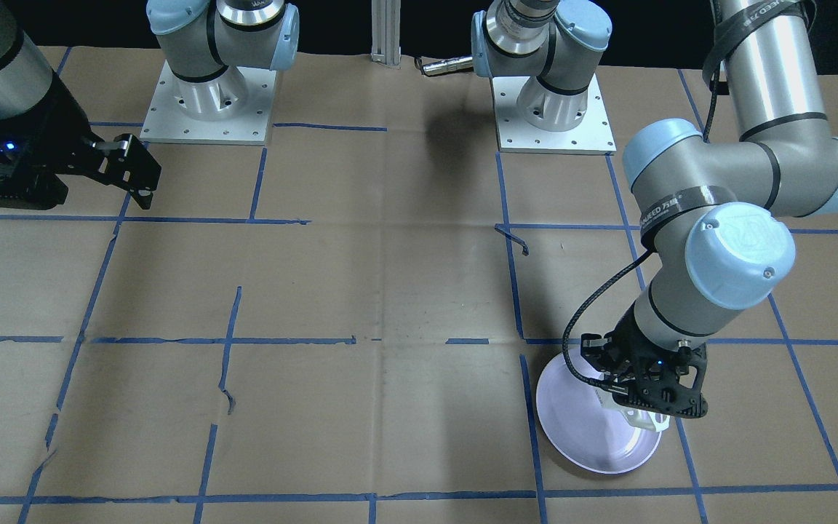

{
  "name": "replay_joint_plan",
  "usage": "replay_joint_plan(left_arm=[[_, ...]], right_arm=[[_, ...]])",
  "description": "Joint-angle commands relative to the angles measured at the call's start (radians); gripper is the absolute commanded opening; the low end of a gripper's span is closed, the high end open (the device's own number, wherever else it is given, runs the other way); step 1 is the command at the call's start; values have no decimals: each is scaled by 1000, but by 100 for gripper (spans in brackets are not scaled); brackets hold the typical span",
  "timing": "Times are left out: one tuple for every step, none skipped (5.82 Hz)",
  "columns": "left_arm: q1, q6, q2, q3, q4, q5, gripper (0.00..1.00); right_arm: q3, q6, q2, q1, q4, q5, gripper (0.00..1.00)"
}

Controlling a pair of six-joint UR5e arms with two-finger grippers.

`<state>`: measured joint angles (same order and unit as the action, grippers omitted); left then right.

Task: Flip cup and place on plate
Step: 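Carry the cup with the left gripper over the plate, turning it upright, then lower the upright cup onto the plate and open the left gripper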

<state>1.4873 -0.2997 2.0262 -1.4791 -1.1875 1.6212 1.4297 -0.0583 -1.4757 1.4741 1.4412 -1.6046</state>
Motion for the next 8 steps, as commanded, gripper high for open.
replay_joint_plan(left_arm=[[4, 8, 55, -18, 36, -4, 0], [13, 8, 57, -35, 37, 2, 12], [11, 10, 57, -38, 39, -1, 73], [11, 11, 42, -24, 37, 5, 98], [14, 8, -2, -9, 20, 9, 99], [14, 10, -74, -9, -50, 9, 99], [14, 74, -155, -10, -167, 11, 99], [45, 225, -240, -12, -246, 6, 99]], right_arm=[[0, 0, 0, 0, 1, 0, 100], [0, 0, 0, 0, -1, 0, 100], [0, 0, 0, 0, 1, 0, 100], [0, 0, 0, 0, 1, 0, 100], [0, 0, 0, 0, 1, 0, 100], [0, 0, 0, 0, -1, 0, 100], [0, 0, 0, -1, 1, 0, 100], [0, 0, 0, 0, 1, 0, 100]])
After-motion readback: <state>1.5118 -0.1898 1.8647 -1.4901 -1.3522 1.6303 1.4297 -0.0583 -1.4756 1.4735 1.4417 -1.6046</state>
